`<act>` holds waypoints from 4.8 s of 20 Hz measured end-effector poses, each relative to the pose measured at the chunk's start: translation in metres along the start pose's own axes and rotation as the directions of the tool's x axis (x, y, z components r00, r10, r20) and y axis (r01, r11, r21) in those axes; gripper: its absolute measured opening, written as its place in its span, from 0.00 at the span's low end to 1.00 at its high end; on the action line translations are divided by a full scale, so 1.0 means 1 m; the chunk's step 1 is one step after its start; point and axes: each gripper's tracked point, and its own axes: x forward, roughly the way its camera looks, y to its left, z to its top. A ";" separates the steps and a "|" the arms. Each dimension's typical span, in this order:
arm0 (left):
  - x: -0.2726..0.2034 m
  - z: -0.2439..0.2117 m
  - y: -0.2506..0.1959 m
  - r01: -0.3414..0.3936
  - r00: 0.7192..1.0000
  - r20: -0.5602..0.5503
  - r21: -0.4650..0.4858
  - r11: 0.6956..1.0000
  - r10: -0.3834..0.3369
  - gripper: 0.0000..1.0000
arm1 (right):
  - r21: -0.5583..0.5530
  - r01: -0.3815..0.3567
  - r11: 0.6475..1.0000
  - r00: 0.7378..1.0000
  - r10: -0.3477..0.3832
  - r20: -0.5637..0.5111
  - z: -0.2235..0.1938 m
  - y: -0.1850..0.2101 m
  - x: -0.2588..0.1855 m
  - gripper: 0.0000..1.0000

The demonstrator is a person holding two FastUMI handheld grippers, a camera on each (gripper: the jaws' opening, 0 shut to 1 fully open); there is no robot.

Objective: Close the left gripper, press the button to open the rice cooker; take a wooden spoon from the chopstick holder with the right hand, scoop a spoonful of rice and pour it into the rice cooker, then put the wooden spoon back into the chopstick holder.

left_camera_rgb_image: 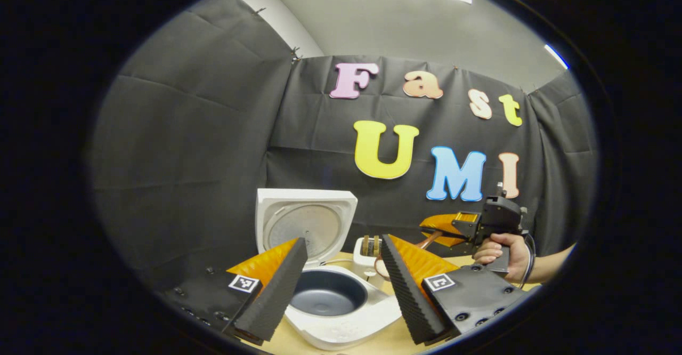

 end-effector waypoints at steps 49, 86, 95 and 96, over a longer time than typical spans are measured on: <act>-0.009 -0.002 -0.009 -0.048 0.999 0.003 -0.026 0.999 0.048 0.97 | -0.359 -0.002 0.933 0.998 -0.019 -0.053 -0.036 0.031 0.014 0.10; 0.039 -0.023 -0.242 0.296 0.952 -0.094 0.062 0.953 -0.290 0.96 | -0.145 0.730 0.668 0.628 -0.571 0.528 0.207 -0.221 -0.319 0.10; 0.037 -0.017 -0.227 0.217 0.973 -0.105 0.119 0.969 -0.205 0.97 | -0.225 0.792 0.567 0.602 -0.665 0.442 0.190 -0.295 -0.284 0.10; 0.036 -0.017 -0.225 0.209 0.975 -0.105 0.122 0.970 -0.196 0.97 | -0.239 0.798 0.553 0.598 -0.674 0.434 0.186 -0.303 -0.280 0.10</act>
